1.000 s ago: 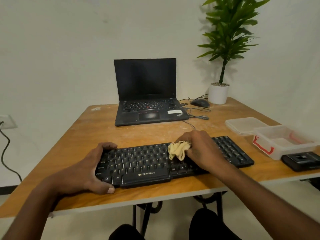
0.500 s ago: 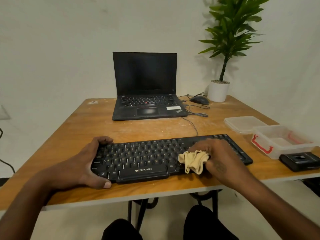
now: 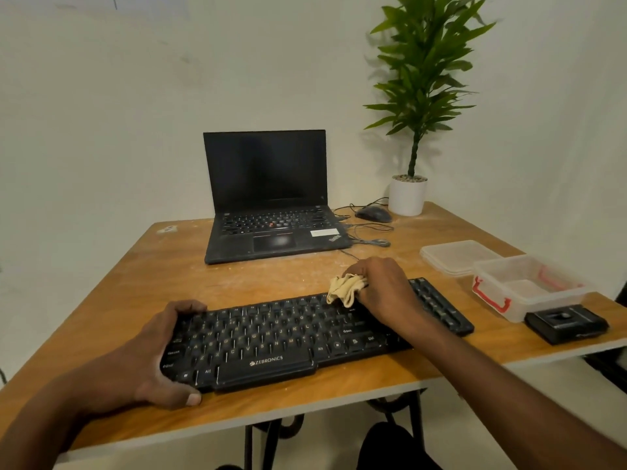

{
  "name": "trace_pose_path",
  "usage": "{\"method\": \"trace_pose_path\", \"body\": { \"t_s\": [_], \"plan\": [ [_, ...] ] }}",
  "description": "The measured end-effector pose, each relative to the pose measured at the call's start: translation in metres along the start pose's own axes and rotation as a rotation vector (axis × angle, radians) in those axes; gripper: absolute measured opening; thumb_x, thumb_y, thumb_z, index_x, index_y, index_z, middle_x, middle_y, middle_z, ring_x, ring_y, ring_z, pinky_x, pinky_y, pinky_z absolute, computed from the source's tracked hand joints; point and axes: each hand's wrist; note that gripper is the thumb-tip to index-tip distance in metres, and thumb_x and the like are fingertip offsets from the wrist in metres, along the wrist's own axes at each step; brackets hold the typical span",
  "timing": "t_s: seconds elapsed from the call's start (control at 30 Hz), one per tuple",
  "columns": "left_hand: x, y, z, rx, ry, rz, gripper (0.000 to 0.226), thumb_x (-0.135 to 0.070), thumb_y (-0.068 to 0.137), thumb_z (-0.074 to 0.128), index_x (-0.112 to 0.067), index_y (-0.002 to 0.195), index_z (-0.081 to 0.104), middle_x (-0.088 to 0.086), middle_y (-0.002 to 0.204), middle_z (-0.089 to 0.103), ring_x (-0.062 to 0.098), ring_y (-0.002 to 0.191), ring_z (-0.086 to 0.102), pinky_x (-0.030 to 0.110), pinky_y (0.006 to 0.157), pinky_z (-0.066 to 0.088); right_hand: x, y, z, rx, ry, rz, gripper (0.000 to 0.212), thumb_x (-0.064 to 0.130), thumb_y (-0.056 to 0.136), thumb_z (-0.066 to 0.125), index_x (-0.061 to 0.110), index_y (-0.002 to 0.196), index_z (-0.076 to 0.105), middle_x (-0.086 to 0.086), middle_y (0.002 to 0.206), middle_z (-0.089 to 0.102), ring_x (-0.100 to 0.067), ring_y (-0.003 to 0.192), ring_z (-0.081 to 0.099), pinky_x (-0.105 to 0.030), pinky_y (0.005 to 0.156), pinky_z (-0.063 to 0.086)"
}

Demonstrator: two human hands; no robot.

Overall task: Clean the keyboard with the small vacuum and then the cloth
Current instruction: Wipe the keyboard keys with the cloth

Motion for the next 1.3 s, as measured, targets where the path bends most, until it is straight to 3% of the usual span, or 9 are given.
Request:
{"method": "trace_pose_path", "body": {
  "t_s": [0.13, 0.23, 0.43, 0.67, 0.77, 0.87, 1.0, 1.13, 1.3],
  "plan": [
    [0.003, 0.001, 0.000, -0.010, -0.013, -0.001, 0.128, -0.063, 0.044, 0.101, -0.056, 0.146, 0.022, -0.034, 0.129, 0.047, -0.003, 0.117, 0.058, 0.035, 0.098, 0.057, 0.000, -0.040, -0.024, 0.105, -0.034, -0.049, 0.041, -0.007, 0.084, 0.068, 0.028, 0.102, 0.079, 0.010, 0.094, 0.076, -0.002, 0.078, 0.062, -0.012, 0.060, 0.044],
    [0.007, 0.001, 0.002, -0.021, -0.002, -0.001, 0.129, -0.062, 0.044, 0.101, -0.055, 0.146, 0.023, -0.033, 0.131, 0.047, -0.001, 0.119, 0.057, 0.036, 0.097, 0.057, -0.001, -0.065, -0.039, 0.177, -0.078, -0.051, 0.045, -0.006, 0.084, 0.068, 0.028, 0.112, 0.076, 0.014, 0.107, 0.071, -0.002, 0.089, 0.059, -0.005, 0.058, 0.035],
    [0.014, 0.005, -0.003, -0.016, 0.046, 0.004, 0.131, -0.061, 0.044, 0.102, -0.051, 0.149, 0.025, -0.024, 0.139, 0.047, 0.010, 0.127, 0.057, 0.042, 0.102, 0.056, -0.010, -0.031, -0.019, 0.067, -0.053, -0.063, 0.042, -0.007, 0.078, 0.069, 0.026, 0.102, 0.080, 0.005, 0.090, 0.076, -0.010, 0.079, 0.066, -0.020, 0.061, 0.049],
    [0.030, 0.011, -0.003, -0.112, 0.244, 0.034, 0.138, -0.092, 0.038, 0.081, -0.045, 0.153, 0.022, -0.011, 0.152, 0.041, 0.018, 0.139, 0.048, 0.049, 0.114, 0.047, -0.011, 0.007, -0.003, 0.002, -0.084, -0.015, 0.041, -0.008, 0.080, 0.065, 0.022, 0.104, 0.080, -0.001, 0.095, 0.077, -0.017, 0.087, 0.067, -0.028, 0.070, 0.051],
    [0.020, 0.012, 0.003, -0.139, 0.211, 0.111, 0.123, -0.095, 0.033, 0.079, -0.063, 0.139, 0.026, -0.010, 0.144, 0.047, 0.018, 0.132, 0.053, 0.049, 0.110, 0.050, -0.011, -0.012, -0.014, 0.046, -0.056, -0.024, 0.043, -0.011, 0.078, 0.063, 0.021, 0.100, 0.081, 0.000, 0.093, 0.077, -0.016, 0.086, 0.067, -0.032, 0.071, 0.055],
    [0.014, 0.009, 0.008, -0.135, 0.167, 0.126, 0.108, -0.093, 0.030, 0.081, -0.081, 0.121, 0.024, -0.012, 0.139, 0.049, 0.016, 0.126, 0.055, 0.047, 0.108, 0.050, -0.015, -0.045, -0.031, 0.116, -0.073, -0.033, 0.045, -0.012, 0.078, 0.063, 0.025, 0.097, 0.080, 0.004, 0.090, 0.075, -0.012, 0.081, 0.065, -0.024, 0.063, 0.050],
    [0.026, 0.011, 0.001, -0.085, -0.001, 0.105, 0.118, -0.067, 0.034, 0.101, -0.064, 0.132, 0.037, -0.021, 0.133, 0.053, 0.008, 0.122, 0.059, 0.045, 0.100, 0.055, -0.020, -0.066, -0.042, 0.133, -0.085, -0.029, 0.054, -0.014, 0.076, 0.064, 0.026, 0.110, 0.078, 0.005, 0.104, 0.074, -0.014, 0.097, 0.063, -0.019, 0.066, 0.044],
    [0.043, 0.018, -0.005, -0.094, -0.022, 0.095, 0.121, -0.049, 0.038, 0.108, -0.053, 0.139, 0.041, -0.006, 0.138, 0.055, 0.025, 0.123, 0.061, 0.053, 0.097, 0.056, -0.026, -0.037, -0.029, 0.058, -0.069, -0.037, 0.044, -0.007, 0.075, 0.070, 0.027, 0.101, 0.080, 0.005, 0.091, 0.076, -0.013, 0.082, 0.067, -0.029, 0.065, 0.054],
    [0.060, 0.024, -0.005, -0.090, -0.036, 0.112, 0.121, -0.037, 0.041, 0.110, -0.050, 0.140, 0.041, 0.002, 0.140, 0.057, 0.033, 0.123, 0.063, 0.055, 0.097, 0.056, -0.033, 0.007, -0.014, 0.000, -0.106, 0.007, 0.036, -0.005, 0.076, 0.069, 0.025, 0.094, 0.080, 0.001, 0.085, 0.075, -0.016, 0.079, 0.065, -0.032, 0.064, 0.052]
  ]
}}
Point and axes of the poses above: each hand's wrist, its own y-axis towards the middle knuckle, its own z-axis out of the palm, x = y × z
